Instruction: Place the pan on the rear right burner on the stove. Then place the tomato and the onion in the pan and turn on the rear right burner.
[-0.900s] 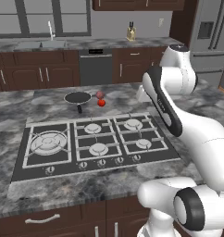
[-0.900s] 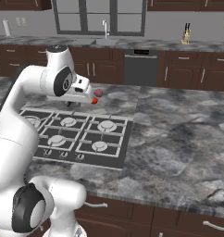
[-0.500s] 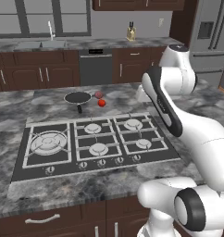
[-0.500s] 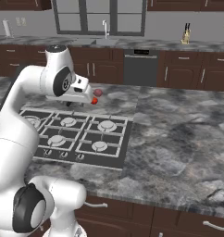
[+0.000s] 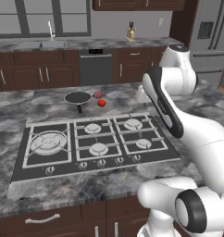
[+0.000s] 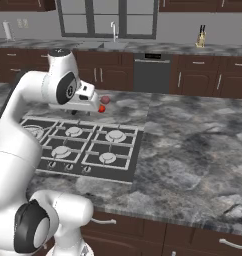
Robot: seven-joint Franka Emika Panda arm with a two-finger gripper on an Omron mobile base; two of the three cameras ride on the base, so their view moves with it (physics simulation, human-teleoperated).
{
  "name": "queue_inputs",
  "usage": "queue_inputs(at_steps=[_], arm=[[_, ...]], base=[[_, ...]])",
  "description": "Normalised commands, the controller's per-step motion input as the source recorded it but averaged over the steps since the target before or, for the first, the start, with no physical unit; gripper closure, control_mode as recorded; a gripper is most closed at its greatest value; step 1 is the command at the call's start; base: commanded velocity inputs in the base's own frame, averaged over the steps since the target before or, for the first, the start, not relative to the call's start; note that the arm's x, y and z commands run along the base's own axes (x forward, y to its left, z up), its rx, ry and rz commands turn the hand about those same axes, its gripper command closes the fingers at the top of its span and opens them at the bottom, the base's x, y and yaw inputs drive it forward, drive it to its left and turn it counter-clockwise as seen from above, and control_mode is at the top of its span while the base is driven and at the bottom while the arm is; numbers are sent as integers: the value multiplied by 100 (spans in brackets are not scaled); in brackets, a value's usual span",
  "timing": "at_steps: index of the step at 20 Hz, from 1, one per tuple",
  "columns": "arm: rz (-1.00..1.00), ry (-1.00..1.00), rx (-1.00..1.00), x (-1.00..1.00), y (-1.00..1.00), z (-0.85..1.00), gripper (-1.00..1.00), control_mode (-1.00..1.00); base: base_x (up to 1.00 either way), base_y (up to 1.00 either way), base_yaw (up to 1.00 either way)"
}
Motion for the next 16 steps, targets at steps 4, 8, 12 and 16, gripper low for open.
queue_inputs(at_steps=[4,8,12,16], arm=[[0,0,0,0,0,0,-100,100],[0,0,0,0,0,0,-100,100],[0,0,0,0,0,0,-100,100],[0,0,0,0,0,0,-100,100]], base=[[-38,-1,0],[-42,-1,0],[-22,0,0],[-23,-10,0]])
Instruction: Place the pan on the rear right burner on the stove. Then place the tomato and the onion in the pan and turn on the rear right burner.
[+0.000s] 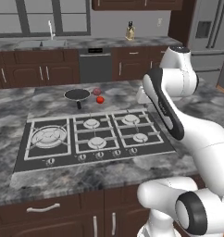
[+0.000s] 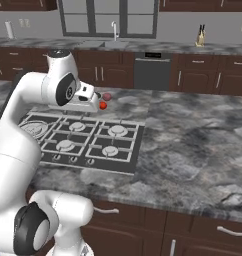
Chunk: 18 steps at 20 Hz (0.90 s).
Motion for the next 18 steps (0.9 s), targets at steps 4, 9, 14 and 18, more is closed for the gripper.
queue_inputs(at_steps=[4,9,14,18], arm=[[0,0,0,0,0,0,-100,100],[0,0,0,0,0,0,-100,100],[0,0,0,0,0,0,-100,100],[0,0,0,0,0,0,-100,100]], base=[[-32,-14,0],[-35,2,0],[-17,43,0],[-31,45,0]])
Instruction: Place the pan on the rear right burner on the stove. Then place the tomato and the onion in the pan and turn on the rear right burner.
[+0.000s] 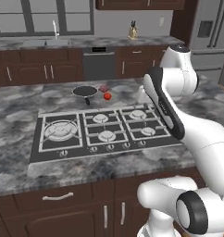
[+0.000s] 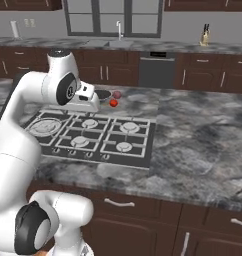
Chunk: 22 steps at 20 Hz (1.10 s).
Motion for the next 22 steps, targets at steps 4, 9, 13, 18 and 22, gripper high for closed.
queue_inputs(at_steps=[4,9,13,18,22], arm=[[0,0,0,0,0,0,-100,100],[0,0,0,0,0,0,-100,100],[0,0,0,0,0,0,-100,100],[0,0,0,0,0,0,-100,100],[0,0,0,0,0,0,-100,100]], base=[[-39,41,0],[-27,49,0],[-24,70,0],[-38,78,0],[-28,78,0]])
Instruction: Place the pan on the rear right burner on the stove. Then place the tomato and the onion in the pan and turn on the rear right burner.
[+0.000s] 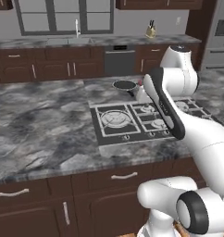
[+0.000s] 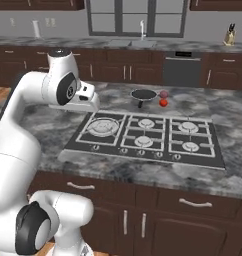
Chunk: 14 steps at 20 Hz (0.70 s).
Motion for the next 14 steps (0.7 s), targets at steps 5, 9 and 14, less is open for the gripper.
queue_inputs(at_steps=[5,9,14], arm=[[0,0,0,0,0,0,-100,100],[0,0,0,0,0,0,-100,100],[0,0,0,0,0,0,-100,100]], base=[[-9,79,-6],[-13,78,-15],[-47,65,-12]])
